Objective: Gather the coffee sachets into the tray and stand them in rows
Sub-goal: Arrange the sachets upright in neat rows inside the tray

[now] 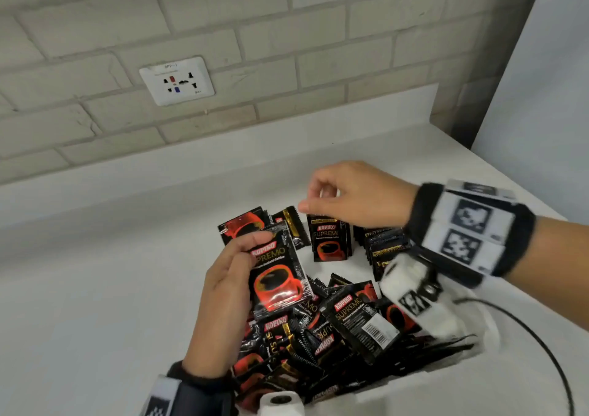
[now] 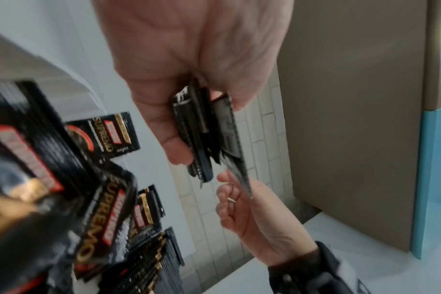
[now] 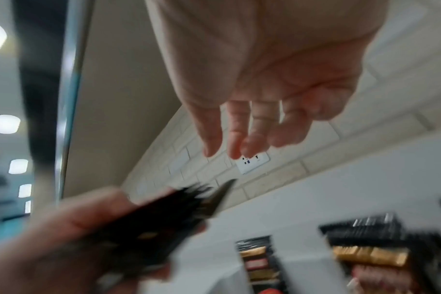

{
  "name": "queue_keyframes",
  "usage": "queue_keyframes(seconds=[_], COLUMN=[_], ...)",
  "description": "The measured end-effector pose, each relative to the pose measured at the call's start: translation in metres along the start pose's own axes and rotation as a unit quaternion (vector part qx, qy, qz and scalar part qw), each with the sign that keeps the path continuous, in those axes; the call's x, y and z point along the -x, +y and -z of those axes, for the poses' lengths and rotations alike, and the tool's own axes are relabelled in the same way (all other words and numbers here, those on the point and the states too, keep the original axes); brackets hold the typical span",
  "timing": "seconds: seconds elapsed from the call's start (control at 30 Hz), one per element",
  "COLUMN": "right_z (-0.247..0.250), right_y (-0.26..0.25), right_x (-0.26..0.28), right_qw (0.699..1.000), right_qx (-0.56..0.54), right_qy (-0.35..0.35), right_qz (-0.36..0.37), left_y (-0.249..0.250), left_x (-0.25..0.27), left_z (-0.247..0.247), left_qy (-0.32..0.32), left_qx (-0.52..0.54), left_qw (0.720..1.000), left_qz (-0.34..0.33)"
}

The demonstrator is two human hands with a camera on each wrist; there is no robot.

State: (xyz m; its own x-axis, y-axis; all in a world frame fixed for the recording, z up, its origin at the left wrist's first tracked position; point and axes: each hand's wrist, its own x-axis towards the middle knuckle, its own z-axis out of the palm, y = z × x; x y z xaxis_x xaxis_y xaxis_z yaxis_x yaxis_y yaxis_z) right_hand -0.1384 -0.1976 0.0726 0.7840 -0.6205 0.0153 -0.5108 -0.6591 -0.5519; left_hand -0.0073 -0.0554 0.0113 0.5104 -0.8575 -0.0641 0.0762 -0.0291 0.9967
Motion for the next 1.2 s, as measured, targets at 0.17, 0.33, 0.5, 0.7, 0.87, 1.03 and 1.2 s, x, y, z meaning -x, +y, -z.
queue_keyframes(seconds=[0.17, 0.33, 0.5, 0.7, 0.87, 1.03, 1.2], right_z=[-0.025, -0.039, -0.034, -0.011, -0.027, -0.041, -0.045], right_y=[0.000, 0.013, 0.019, 0.023, 0.010, 0.000, 0.000], right_x=[0.035, 0.045, 0.052, 0.056, 0.058, 0.054, 0.055], right_qw=[0.973, 0.931, 0.903, 0.831, 0.875, 0.889, 0.884], right_qx=[-0.209, -0.355, -0.417, -0.546, -0.475, -0.447, -0.450], right_qy=[-0.074, -0.047, -0.049, 0.028, -0.027, 0.027, 0.044], right_qz=[-0.057, -0.079, -0.085, -0.100, -0.088, -0.093, -0.114], left_y=[0.003, 0.003, 0.001, -0.001, -0.002, -0.001, -0.003], left_x=[0.003, 0.009, 0.007, 0.007, 0.010, 0.014, 0.015], left_z=[-0.028, -0.040, -0.031, -0.028, -0.038, -0.038, -0.036], left_qy=[0.000, -0.007, 0.012, 0.028, 0.025, 0.027, 0.002], left_qx=[-0.018, 0.031, 0.052, 0.033, 0.014, 0.001, 0.039], left_qw=[0.997, 0.995, 0.996, 0.995, 0.993, 0.993, 0.993], left_qz=[-0.078, -0.095, -0.069, -0.089, -0.110, -0.115, -0.110])
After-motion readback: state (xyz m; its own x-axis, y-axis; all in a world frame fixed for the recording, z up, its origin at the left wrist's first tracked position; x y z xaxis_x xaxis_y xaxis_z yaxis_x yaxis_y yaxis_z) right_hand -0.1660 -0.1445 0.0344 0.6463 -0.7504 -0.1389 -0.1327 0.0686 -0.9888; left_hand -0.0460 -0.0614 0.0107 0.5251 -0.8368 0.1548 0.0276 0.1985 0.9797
